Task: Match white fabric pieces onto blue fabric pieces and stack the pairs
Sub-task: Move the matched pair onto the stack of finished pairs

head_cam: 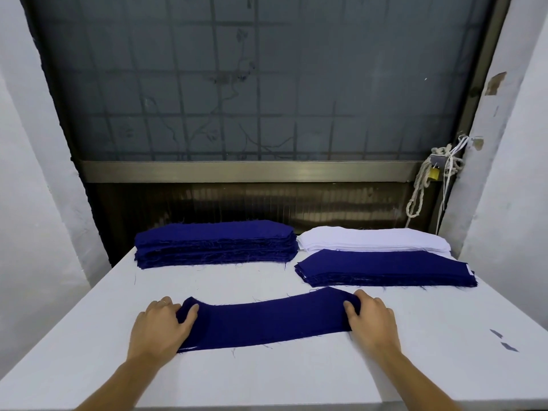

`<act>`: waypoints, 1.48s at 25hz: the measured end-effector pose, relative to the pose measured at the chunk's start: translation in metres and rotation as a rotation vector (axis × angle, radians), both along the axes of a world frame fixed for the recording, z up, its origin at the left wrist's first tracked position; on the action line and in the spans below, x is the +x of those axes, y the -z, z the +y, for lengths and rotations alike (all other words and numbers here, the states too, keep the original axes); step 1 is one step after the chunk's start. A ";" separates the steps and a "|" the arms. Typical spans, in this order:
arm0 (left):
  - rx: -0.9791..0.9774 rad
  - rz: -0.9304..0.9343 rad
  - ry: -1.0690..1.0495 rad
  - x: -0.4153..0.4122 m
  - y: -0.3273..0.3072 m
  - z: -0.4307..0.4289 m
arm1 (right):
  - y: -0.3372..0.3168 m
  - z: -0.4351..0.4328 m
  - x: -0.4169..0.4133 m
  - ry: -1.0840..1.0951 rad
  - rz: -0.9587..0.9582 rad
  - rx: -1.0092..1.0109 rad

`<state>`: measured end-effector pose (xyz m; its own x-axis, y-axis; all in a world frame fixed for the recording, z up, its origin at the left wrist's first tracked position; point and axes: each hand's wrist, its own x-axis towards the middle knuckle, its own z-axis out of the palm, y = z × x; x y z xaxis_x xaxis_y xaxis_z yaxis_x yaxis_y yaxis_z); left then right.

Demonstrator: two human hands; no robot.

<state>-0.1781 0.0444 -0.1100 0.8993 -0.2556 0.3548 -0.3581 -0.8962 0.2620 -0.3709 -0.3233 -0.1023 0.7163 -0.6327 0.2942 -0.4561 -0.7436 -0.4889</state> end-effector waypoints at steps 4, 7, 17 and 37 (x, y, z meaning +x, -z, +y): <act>-0.147 0.102 0.143 0.003 0.003 0.004 | 0.000 -0.002 0.000 0.061 -0.065 0.094; -0.285 0.251 0.181 0.006 0.001 0.008 | 0.001 -0.004 -0.002 0.082 -0.140 0.183; -0.424 0.446 0.172 0.000 -0.011 0.010 | 0.003 -0.007 -0.002 0.077 -0.196 0.259; -0.583 0.322 0.304 0.014 -0.079 -0.275 | -0.048 -0.216 -0.013 0.480 -0.235 0.057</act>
